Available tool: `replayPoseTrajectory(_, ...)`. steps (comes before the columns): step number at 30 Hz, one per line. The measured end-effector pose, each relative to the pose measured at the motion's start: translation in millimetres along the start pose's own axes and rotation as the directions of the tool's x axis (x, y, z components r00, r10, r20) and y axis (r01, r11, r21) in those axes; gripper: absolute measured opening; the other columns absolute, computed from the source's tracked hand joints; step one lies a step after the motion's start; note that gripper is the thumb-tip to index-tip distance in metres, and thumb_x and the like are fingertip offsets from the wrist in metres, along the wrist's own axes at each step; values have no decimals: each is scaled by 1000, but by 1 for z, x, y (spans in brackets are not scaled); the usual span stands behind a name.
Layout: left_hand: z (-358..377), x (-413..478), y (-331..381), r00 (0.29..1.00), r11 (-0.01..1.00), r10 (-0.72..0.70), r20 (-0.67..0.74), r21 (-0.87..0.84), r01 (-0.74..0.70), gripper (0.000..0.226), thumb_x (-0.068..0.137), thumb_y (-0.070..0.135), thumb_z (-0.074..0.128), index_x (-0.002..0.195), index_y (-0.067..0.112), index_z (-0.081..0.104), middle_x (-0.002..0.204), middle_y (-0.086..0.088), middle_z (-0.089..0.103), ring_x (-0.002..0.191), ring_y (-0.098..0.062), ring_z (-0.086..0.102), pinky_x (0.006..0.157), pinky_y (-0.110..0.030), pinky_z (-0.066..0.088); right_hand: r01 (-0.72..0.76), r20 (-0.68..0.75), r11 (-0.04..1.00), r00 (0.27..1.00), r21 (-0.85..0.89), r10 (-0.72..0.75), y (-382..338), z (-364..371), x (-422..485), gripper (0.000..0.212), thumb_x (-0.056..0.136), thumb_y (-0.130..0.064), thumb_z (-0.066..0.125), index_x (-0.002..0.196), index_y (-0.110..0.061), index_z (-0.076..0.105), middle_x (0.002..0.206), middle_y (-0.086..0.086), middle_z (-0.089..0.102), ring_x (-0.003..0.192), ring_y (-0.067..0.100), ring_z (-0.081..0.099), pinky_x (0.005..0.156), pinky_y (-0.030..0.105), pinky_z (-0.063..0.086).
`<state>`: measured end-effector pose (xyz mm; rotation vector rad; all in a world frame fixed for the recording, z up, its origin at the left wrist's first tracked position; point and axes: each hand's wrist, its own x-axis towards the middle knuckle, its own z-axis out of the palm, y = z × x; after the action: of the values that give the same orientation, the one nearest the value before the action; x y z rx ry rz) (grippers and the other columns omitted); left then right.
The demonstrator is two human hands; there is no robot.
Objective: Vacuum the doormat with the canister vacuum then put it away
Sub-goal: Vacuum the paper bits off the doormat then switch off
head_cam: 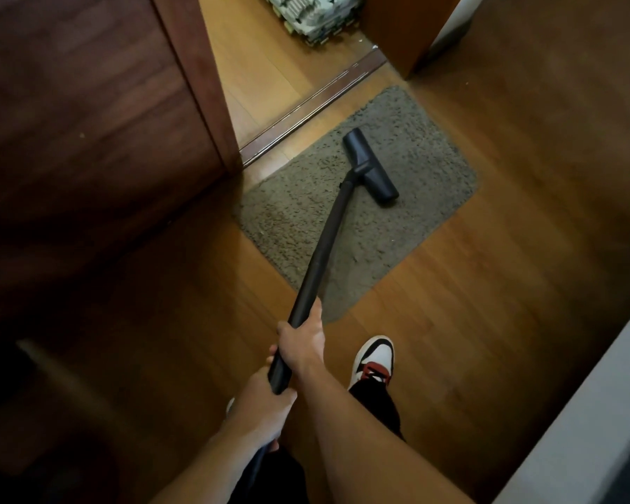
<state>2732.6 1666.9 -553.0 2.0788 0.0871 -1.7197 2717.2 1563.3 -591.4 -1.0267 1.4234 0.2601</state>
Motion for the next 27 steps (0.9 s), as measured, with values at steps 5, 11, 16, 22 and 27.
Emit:
replayPoseTrajectory(5, -19, -18, -28, 999, 997, -31, 42, -72, 34, 11, 94, 27, 59, 106, 26, 59, 78, -7, 67, 51, -17, 59, 47, -27, 49, -22, 6, 1000, 1000, -6, 22, 17, 30, -21, 90, 99, -11, 59, 159, -44, 1, 112, 14, 61, 48, 14, 62, 52, 32, 57)
replayPoseTrajectory(11, -23, -19, -43, 999, 998, -27, 26, -54, 29, 34, 91, 29, 61, 125, 30, 56, 99, 3, 70, 80, -13, 70, 65, -28, 59, -18, -8, 1000, 1000, -19, 18, 22, 36, -30, 86, 99, -10, 58, 160, -39, 5, 104, 10, 61, 45, 11, 60, 47, 28, 53)
replayPoseTrajectory(16, -13, -13, -17, 1000, 1000, -14, 7, -24, 14, 36, 90, 39, 58, 125, 34, 56, 92, 5, 70, 73, -14, 69, 66, -31, 59, -11, -9, 1000, 1000, -15, 11, 5, 19, -13, 85, 99, -9, 56, 160, -39, 6, 101, 11, 61, 46, 14, 60, 46, 29, 53)
replayPoseTrajectory(22, 24, 0, 54, 999, 998, 19, -43, -59, -21, 8, 96, 31, 55, 104, 32, 56, 85, -4, 69, 62, -19, 66, 45, -23, 49, 18, -27, 999, 999, -34, -19, -30, -32, 25, 82, 98, -8, 56, 158, -41, 13, 96, 12, 62, 45, 15, 60, 48, 31, 55)
replayPoseTrajectory(27, 56, 22, 126, 1000, 996, 8, -18, -87, -10, 8, 97, 26, 55, 91, 28, 51, 71, -7, 62, 44, -21, 54, 45, -29, 52, 46, -37, 998, 998, -49, -48, -73, -87, 61, 77, 98, -8, 56, 157, -40, 17, 91, 13, 62, 46, 17, 59, 49, 32, 54)
